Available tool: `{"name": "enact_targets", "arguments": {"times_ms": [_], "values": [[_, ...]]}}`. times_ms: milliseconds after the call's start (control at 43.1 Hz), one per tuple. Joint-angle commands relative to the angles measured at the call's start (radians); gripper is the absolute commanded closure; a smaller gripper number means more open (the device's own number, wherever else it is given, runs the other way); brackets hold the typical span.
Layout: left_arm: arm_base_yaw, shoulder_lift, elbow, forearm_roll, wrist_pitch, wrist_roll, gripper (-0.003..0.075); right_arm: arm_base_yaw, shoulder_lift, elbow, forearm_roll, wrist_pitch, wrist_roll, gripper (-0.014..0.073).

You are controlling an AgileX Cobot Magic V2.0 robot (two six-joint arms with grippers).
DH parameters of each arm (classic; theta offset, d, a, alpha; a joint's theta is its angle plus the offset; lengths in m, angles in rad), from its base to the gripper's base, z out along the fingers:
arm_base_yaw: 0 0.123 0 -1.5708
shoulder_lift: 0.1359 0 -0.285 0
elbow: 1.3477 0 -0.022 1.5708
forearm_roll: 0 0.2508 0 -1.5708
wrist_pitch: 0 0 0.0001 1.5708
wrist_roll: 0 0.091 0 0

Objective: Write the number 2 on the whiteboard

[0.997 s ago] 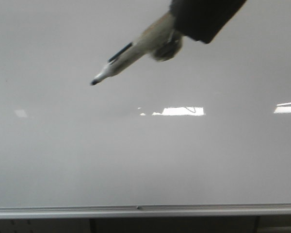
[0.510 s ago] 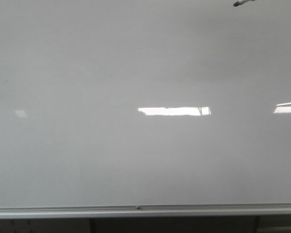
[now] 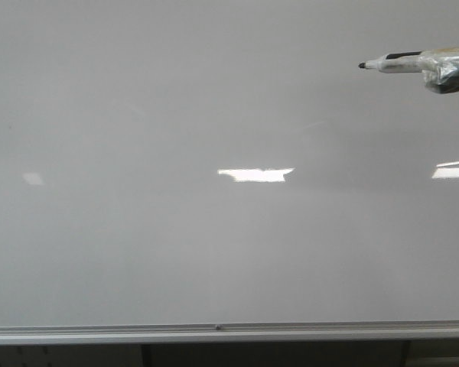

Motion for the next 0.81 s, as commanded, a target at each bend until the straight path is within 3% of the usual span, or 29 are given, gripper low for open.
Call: {"name": "enact_targets", "arguments": {"times_ms": [0,464,788], "values": [[0.005,-0.003,-0.025,-0.012,-0.059,-0.012,0.0315,-0.01,0.033,-0.009,-0.001,-0.169,0.0,0.0577],[0.005,-0.003,-0.025,-0.012,-0.057,-0.012,0.0315,-0.055,0.272,-0.012,-0.002,-0.585,-0.001,0.0577],[0.005,-0.003,-0.025,-0.012,-0.057,-0.012,0.0315,-0.055,0.439,-0.121,-0.002,-0.575,-0.053,0.0577]]}}
